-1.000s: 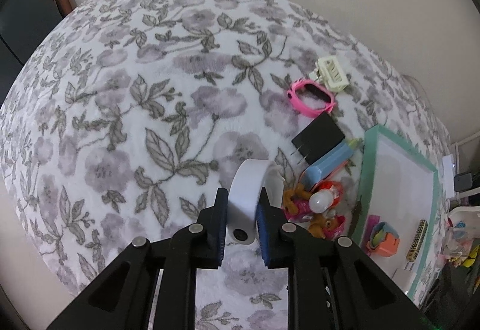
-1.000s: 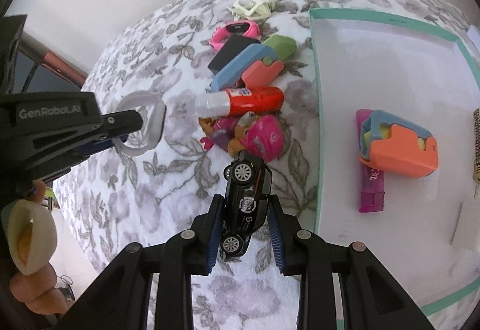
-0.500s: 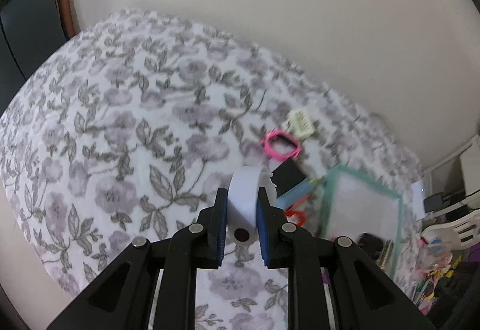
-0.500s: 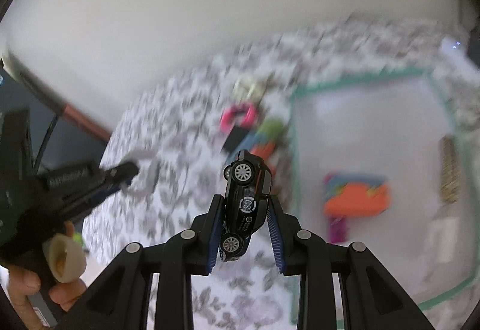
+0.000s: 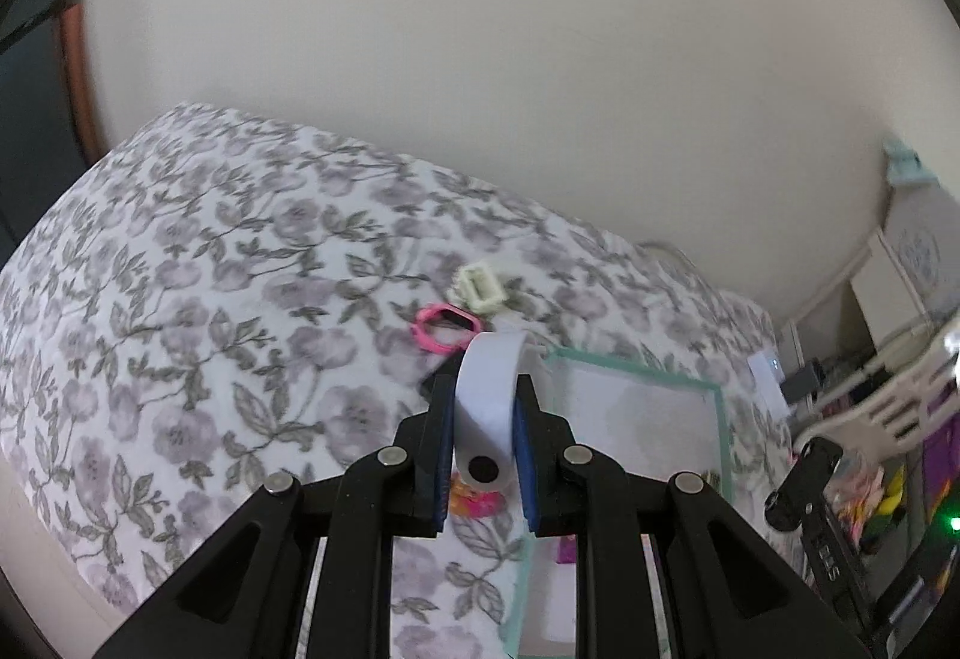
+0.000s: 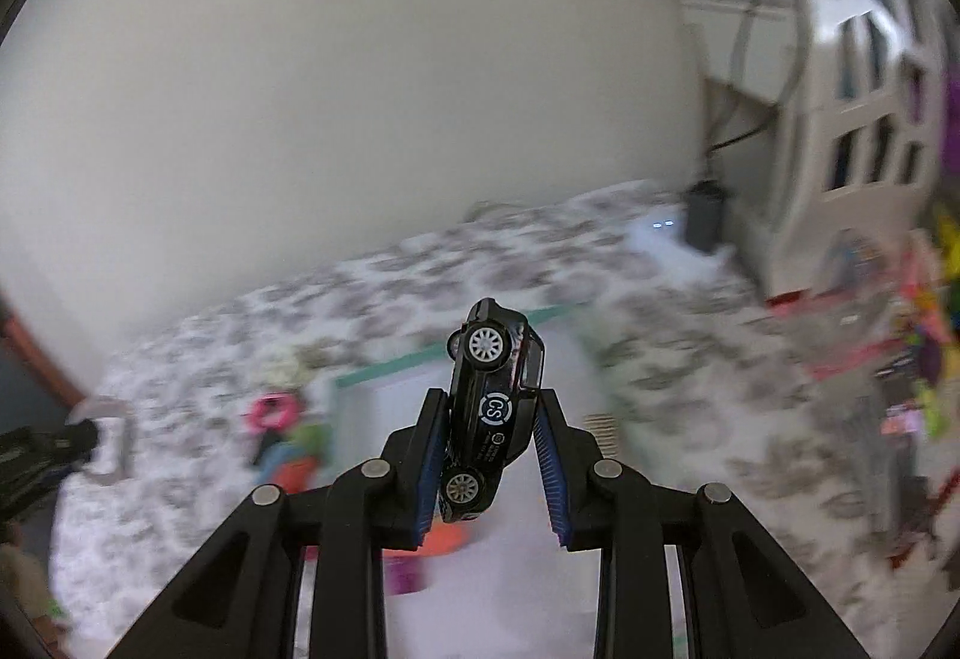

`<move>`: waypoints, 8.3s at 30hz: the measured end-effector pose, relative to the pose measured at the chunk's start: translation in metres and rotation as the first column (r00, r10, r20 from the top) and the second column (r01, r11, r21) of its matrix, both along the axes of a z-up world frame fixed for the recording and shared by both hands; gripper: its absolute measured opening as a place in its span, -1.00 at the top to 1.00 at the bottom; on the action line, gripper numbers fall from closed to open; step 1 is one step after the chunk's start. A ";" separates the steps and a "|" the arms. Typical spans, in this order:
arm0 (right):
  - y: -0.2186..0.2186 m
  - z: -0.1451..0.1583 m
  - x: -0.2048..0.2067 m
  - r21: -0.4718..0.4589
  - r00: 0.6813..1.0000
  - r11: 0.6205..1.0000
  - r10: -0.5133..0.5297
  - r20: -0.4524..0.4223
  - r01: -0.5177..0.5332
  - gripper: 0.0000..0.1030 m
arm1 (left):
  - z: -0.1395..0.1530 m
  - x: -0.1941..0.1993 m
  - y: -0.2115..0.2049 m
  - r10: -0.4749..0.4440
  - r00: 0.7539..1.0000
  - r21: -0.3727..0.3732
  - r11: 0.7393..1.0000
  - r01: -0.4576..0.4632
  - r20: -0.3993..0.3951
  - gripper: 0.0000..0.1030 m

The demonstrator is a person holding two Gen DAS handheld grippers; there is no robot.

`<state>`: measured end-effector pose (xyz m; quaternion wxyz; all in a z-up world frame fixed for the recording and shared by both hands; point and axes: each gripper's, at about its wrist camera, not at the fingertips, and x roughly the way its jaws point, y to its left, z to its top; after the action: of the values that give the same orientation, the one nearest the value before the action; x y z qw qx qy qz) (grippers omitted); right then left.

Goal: Organize rigid objects
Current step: 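Carry the white object and black car into the tray and open both tools, then withdraw both tools from the tray toward the object pile, then move the left tool over the dog figure and the right tool toward the pile, then grasp the brown-pink dog figure with the left tool while the right tool grasps the red-white bottle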

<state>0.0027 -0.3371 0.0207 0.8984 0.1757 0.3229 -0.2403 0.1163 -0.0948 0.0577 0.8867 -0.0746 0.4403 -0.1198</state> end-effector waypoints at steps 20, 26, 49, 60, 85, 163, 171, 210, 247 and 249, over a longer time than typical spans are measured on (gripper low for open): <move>-0.020 -0.085 0.014 0.088 0.973 0.996 0.032 -0.230 -0.012 0.40 | -0.106 -0.021 -0.112 -0.240 0.911 0.092 0.954 0.285 -0.335 0.63; -0.017 -0.090 0.017 0.085 0.967 0.996 0.039 -0.251 -0.018 0.40 | -0.117 -0.020 -0.116 -0.238 0.899 0.122 0.946 0.301 -0.368 0.63; -0.013 -0.093 0.022 0.073 0.958 0.997 0.047 -0.283 -0.027 0.35 | -0.116 -0.021 -0.116 -0.235 0.907 0.150 0.941 0.302 -0.350 -0.01; -0.009 -0.066 0.018 0.029 0.979 0.999 0.027 -0.203 -0.021 0.10 | -0.095 -0.017 -0.101 -0.201 0.937 0.131 0.960 0.246 -0.288 -0.16; 0.039 -0.060 0.036 0.034 0.970 0.986 0.168 -0.177 -0.165 -0.65 | -0.095 0.029 0.011 0.207 0.948 0.192 0.968 -0.162 -0.243 -0.81; 0.096 -0.079 0.105 0.021 0.943 0.975 0.220 -0.248 -0.222 -0.05 | -0.156 0.071 0.062 0.154 0.886 0.064 0.988 -0.140 -0.438 -0.96; 0.058 -0.083 0.092 0.070 0.961 0.994 0.097 -0.259 -0.081 -0.05 | -0.159 0.070 0.033 0.023 0.900 -0.007 1.000 -0.029 -0.436 -0.96; 0.056 -0.090 0.090 0.090 0.951 0.993 0.103 -0.293 -0.079 -0.05 | -0.216 0.075 -0.032 0.055 0.900 0.253 0.965 0.062 -0.431 -0.96; 0.154 -0.104 0.129 0.145 0.855 0.898 0.441 -0.273 -0.416 -0.06 | -0.204 0.072 0.071 0.209 0.822 0.118 0.978 -0.173 -0.530 -0.27; 0.156 -0.106 0.131 0.148 0.849 0.894 0.447 -0.280 -0.422 -0.06 | -0.204 0.073 0.078 0.221 0.817 0.107 0.975 -0.195 -0.532 -0.26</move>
<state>0.1339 -0.1807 -0.0855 0.8603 0.0947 0.4993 -0.0418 0.1898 -0.0163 -0.1461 0.7355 -0.1319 0.6644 0.0141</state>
